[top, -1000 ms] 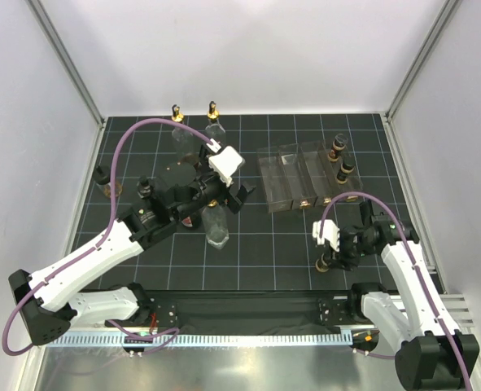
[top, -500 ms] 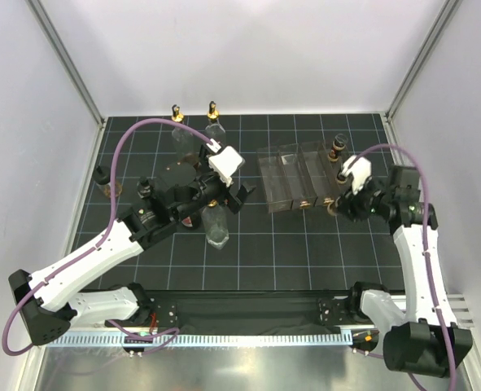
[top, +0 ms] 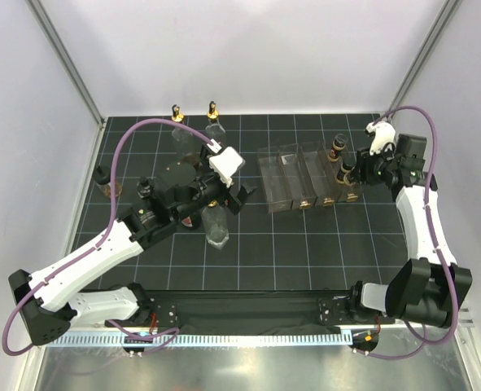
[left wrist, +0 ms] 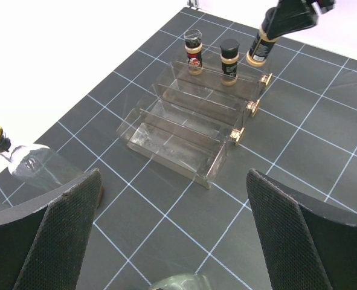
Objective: Organize the condiment bottles
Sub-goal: Place the bottle in the storage box.
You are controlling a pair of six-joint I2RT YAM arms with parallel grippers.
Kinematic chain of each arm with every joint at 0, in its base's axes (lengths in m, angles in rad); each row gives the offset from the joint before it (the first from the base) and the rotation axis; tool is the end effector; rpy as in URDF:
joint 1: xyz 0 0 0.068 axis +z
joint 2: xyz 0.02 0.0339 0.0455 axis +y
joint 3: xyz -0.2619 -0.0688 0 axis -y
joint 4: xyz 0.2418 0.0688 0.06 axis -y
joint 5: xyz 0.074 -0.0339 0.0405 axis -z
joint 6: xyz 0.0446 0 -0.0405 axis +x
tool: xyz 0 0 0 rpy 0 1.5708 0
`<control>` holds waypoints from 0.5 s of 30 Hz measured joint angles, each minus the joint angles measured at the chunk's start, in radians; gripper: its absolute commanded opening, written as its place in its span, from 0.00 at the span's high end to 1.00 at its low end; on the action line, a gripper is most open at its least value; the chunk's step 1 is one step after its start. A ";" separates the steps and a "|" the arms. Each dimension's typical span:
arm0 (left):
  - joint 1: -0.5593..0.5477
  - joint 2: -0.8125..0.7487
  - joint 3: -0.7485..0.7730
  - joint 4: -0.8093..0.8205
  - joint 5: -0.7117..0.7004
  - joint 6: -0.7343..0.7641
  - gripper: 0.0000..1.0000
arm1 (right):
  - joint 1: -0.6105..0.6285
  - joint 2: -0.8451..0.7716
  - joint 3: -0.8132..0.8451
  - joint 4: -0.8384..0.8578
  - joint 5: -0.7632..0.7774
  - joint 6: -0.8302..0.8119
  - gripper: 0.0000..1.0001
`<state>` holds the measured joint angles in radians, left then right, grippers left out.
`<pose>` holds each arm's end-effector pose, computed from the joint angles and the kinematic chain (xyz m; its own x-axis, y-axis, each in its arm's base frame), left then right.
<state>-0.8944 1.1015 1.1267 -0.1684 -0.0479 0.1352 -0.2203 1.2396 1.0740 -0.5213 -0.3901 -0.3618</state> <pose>0.1639 -0.2007 0.3962 0.0125 0.1995 -0.9798 0.7545 0.6412 0.1402 0.2695 -0.0430 0.3074 -0.5487 -0.2126 -0.8085 -0.2984 0.9532 -0.0481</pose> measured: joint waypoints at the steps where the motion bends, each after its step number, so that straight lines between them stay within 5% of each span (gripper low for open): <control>1: 0.000 0.000 0.000 0.000 0.000 0.000 0.00 | 0.000 0.016 0.003 0.011 0.006 0.007 0.96; 15: 0.000 0.000 0.000 0.000 0.007 0.000 0.00 | 0.000 0.184 0.028 0.097 0.048 0.027 0.96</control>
<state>-0.8944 1.1015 1.1267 -0.1688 -0.0406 0.1352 -0.2207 1.4239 1.1019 -0.4244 -0.3424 -0.3351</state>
